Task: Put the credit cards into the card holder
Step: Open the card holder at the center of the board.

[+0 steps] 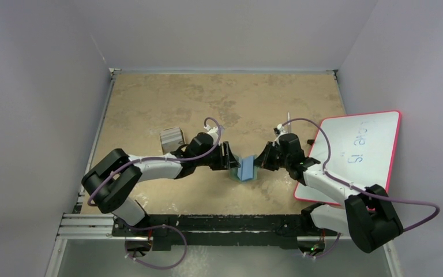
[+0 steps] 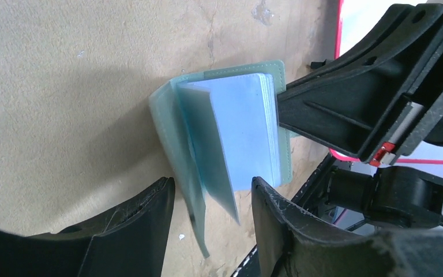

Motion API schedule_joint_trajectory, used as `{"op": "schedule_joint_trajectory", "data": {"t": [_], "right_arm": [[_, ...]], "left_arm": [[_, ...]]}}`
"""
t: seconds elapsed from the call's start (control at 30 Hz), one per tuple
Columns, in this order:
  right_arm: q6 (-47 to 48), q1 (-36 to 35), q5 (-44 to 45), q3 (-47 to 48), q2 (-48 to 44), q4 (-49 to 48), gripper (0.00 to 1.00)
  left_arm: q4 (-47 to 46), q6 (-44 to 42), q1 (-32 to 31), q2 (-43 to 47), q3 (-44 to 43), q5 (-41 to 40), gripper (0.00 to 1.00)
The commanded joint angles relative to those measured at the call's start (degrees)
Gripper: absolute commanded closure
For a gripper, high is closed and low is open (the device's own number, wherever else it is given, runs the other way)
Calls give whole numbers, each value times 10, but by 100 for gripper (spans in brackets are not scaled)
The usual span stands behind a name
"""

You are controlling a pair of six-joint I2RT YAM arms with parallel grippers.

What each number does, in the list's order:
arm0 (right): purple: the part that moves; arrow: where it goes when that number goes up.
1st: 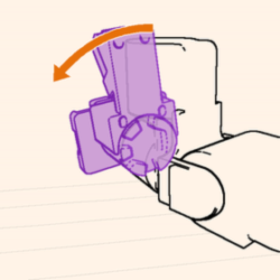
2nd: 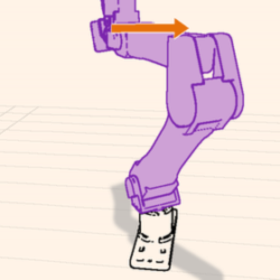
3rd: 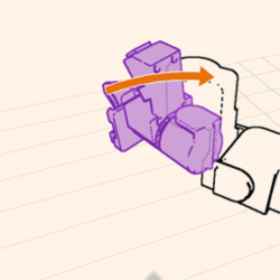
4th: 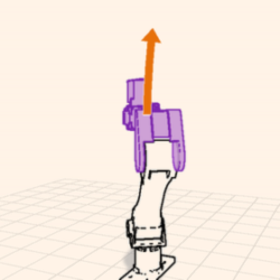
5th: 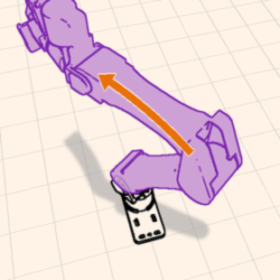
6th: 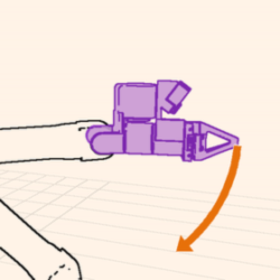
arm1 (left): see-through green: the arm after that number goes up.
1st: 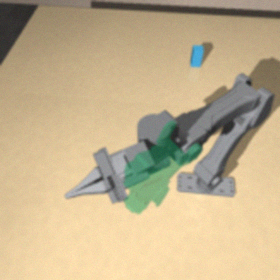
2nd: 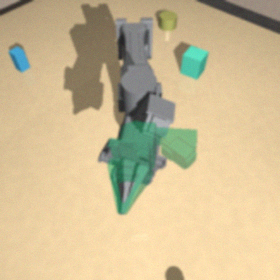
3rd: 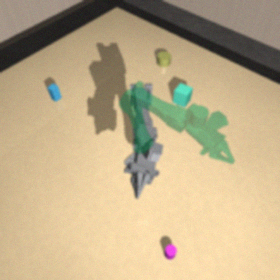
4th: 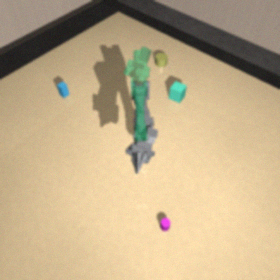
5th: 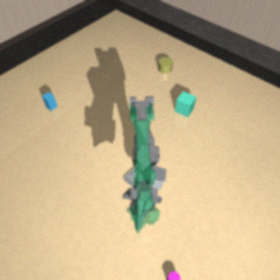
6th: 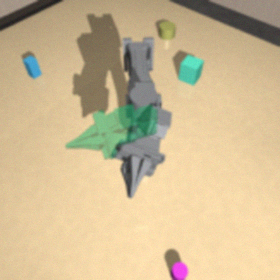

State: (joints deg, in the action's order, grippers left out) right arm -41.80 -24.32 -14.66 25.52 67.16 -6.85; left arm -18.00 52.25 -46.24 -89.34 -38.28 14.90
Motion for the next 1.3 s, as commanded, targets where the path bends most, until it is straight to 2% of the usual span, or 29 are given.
{"op": "schedule_joint_trajectory", "data": {"t": [0.0, 0.6, 0.67, 0.87, 0.93, 1.1, 1.27], "right_arm": [[-9, 2, -28, 19, -12, -20, 97], [-13, 2, -41, -6, 16, -65, 97], [-12, 2, -40, -10, 25, -71, 94], [1, 2, -29, -3, 22, -50, 83], [11, 2, -20, 8, 22, -33, 80], [17, 2, -10, 22, 18, -21, 74], [5, -2, -2, 45, -22, 32, 65]], "left_arm": [[-4, -26, -5, -6, -36, 0, 49], [21, -44, -6, -20, -54, -21, 51], [27, -46, -6, -24, -57, -24, 58], [35, -48, -6, -22, -62, -30, 93], [42, -52, -6, -19, -66, -32, 100], [70, -52, -6, 2, -76, -35, 100], [185, -73, -15, 42, -103, -102, 100]]}}
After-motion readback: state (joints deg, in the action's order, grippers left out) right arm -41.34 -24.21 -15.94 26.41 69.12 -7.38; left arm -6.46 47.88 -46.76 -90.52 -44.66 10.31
